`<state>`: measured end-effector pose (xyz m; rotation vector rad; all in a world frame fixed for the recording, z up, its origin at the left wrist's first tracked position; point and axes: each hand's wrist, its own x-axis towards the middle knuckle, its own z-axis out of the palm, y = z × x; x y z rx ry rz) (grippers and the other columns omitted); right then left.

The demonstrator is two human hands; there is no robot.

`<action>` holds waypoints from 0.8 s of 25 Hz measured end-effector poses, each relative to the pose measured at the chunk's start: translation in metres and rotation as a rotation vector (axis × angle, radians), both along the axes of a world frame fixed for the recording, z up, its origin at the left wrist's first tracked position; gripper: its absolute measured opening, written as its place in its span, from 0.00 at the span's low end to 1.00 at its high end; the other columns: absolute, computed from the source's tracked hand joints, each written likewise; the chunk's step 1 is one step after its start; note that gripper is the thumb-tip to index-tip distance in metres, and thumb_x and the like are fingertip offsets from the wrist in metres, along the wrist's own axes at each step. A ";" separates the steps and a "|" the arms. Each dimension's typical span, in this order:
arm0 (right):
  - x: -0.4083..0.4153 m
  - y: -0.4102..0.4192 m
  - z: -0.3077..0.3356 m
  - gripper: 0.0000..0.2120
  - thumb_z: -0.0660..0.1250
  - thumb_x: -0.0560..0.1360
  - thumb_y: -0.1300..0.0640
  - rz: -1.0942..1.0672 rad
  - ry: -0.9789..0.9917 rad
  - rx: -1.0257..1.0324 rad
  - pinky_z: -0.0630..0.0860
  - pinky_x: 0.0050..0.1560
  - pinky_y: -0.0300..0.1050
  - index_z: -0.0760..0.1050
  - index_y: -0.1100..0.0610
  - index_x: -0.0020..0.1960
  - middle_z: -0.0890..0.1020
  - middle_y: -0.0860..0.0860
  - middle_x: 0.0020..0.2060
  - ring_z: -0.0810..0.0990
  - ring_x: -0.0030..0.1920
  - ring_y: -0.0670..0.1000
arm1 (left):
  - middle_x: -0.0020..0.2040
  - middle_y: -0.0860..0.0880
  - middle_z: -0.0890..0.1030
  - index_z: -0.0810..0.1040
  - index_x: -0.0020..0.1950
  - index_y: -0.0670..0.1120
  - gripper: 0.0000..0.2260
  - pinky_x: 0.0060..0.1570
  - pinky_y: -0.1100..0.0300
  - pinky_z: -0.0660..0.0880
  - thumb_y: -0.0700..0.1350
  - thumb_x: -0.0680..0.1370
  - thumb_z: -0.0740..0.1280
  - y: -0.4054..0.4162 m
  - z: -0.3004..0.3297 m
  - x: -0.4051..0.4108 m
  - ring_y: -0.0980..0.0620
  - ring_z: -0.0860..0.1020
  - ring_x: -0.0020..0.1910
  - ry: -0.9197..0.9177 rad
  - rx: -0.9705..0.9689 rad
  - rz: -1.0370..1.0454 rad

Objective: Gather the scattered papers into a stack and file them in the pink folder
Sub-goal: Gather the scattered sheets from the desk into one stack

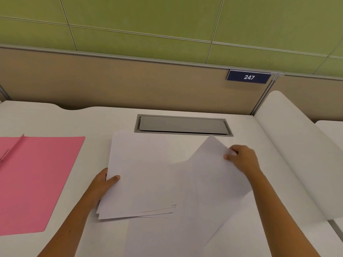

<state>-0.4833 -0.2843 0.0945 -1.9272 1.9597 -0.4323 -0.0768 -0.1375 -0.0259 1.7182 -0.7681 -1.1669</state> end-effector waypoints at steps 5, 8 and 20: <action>0.010 -0.002 0.075 0.09 0.66 0.75 0.58 -0.122 0.017 -0.500 0.64 0.41 0.43 0.79 0.60 0.53 0.83 0.62 0.45 0.79 0.45 0.63 | 0.60 0.44 0.79 0.72 0.66 0.45 0.17 0.57 0.45 0.76 0.43 0.78 0.67 0.001 0.003 0.000 0.43 0.80 0.55 0.009 -0.005 0.001; 0.032 0.010 0.114 0.10 0.64 0.77 0.58 -0.087 -0.071 -0.852 0.63 0.40 0.38 0.80 0.62 0.53 0.84 0.61 0.42 0.78 0.37 0.60 | 0.60 0.44 0.79 0.72 0.66 0.45 0.18 0.58 0.44 0.76 0.43 0.77 0.67 0.004 0.007 -0.002 0.43 0.79 0.56 0.013 0.006 0.008; 0.190 0.097 -0.081 0.19 0.59 0.71 0.68 0.749 -0.085 -0.880 0.80 0.52 0.47 0.83 0.55 0.54 0.85 0.51 0.53 0.83 0.54 0.52 | 0.57 0.45 0.81 0.77 0.62 0.47 0.27 0.63 0.47 0.72 0.65 0.78 0.51 -0.001 0.011 0.000 0.45 0.79 0.57 0.125 0.082 0.095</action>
